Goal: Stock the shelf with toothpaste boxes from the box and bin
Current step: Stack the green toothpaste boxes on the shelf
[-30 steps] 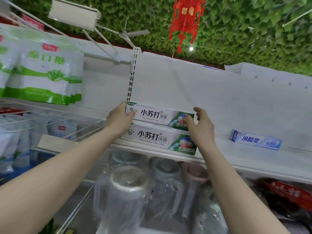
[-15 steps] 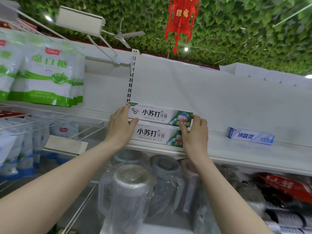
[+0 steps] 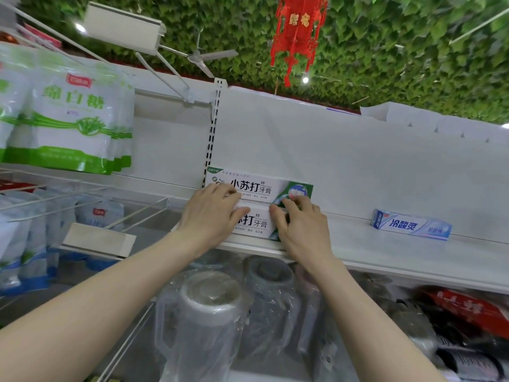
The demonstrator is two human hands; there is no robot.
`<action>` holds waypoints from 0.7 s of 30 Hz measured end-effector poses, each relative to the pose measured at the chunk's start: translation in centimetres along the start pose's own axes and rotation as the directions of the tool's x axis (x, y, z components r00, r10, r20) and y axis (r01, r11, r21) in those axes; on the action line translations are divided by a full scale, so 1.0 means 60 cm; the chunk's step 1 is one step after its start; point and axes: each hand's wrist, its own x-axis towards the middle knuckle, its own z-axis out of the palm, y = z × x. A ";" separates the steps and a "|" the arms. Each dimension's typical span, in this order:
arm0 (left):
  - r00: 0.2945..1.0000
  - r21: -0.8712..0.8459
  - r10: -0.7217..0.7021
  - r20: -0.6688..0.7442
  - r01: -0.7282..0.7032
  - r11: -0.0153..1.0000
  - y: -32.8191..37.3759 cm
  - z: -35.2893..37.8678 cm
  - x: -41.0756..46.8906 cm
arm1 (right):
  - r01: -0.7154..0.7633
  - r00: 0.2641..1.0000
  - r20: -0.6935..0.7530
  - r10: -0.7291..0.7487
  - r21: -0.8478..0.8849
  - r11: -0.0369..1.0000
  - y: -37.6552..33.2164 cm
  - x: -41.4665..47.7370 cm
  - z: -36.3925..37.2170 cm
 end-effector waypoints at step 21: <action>0.987 0.092 -0.016 0.159 0.001 0.996 -0.010 -0.018 0.008 | 0.063 0.989 0.139 -0.050 -0.089 0.994 -0.013 0.026 -0.023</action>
